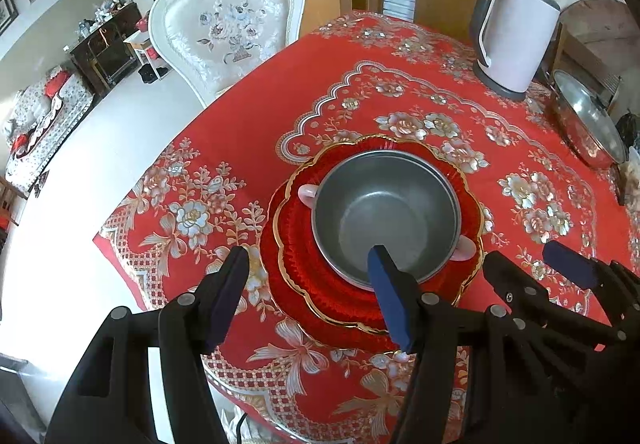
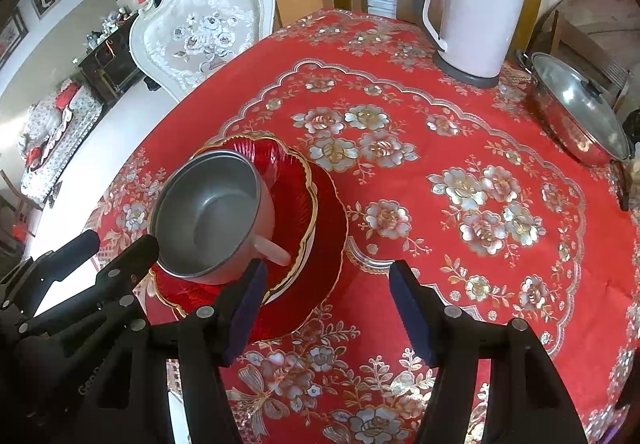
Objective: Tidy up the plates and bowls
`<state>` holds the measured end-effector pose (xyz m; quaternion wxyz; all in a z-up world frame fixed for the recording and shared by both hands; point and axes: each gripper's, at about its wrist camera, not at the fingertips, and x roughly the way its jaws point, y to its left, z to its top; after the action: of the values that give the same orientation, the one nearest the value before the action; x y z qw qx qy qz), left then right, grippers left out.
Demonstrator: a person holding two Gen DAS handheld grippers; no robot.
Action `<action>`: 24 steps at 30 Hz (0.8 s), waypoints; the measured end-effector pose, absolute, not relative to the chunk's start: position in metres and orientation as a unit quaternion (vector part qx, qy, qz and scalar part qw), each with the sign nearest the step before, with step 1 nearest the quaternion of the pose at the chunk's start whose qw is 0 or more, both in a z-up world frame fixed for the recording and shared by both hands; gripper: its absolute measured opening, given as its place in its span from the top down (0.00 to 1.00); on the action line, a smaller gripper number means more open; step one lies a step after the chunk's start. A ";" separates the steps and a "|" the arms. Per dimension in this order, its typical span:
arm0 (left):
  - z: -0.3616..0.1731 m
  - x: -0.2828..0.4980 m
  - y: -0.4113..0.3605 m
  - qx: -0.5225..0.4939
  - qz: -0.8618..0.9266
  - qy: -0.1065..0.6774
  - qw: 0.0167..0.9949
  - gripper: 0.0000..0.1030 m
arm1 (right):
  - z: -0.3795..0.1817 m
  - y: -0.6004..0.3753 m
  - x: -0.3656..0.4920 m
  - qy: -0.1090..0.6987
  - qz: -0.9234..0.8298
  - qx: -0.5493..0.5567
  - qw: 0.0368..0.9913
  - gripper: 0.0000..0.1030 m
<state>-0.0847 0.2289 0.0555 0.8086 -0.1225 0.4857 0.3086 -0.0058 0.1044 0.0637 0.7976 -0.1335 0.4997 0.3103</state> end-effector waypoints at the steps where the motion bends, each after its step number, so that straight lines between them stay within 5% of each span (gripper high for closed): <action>1: 0.055 -0.085 0.229 -0.123 0.308 0.486 0.808 0.41 | 0.063 0.104 -0.006 0.500 0.310 -0.134 0.797 0.37; 24: 0.053 -0.081 0.230 -0.115 0.305 0.486 0.811 0.41 | 0.063 0.106 -0.005 0.499 0.311 -0.137 0.797 0.37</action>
<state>-0.0814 0.2298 0.0528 0.8106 -0.1154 0.4865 0.3048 -0.0047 0.1058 0.0630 0.7970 -0.1371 0.4994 0.3107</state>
